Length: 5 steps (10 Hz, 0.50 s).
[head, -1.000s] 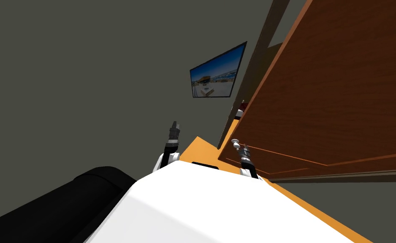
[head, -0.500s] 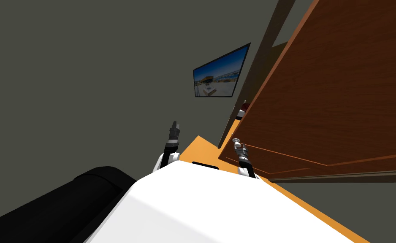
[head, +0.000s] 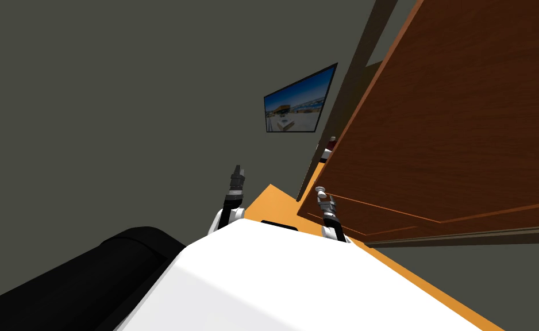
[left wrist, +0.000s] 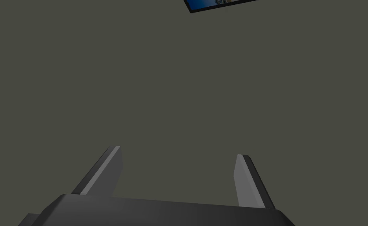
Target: Pull the door open
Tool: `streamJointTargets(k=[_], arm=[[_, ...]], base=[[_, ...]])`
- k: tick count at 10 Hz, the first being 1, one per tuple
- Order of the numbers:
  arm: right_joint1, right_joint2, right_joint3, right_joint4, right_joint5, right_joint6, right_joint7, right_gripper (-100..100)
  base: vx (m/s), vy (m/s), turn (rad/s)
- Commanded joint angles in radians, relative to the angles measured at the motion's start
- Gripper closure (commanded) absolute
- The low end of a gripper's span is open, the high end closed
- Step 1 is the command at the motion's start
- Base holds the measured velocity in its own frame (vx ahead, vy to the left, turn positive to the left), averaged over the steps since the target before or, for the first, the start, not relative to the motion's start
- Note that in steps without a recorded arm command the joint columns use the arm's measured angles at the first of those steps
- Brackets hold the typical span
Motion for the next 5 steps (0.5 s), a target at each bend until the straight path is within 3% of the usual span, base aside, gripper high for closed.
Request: streamJointTargets(k=[1, 5], arm=[[-0.002, 0.006, 0.008, -0.005, -0.017, 0.006, -0.050, -100], [-0.010, 0.015, 0.022, -0.006, -0.047, 0.012, -0.133, -100]], base=[[-0.052, -0.009, 0.025], [-0.056, -0.013, 0.026]])
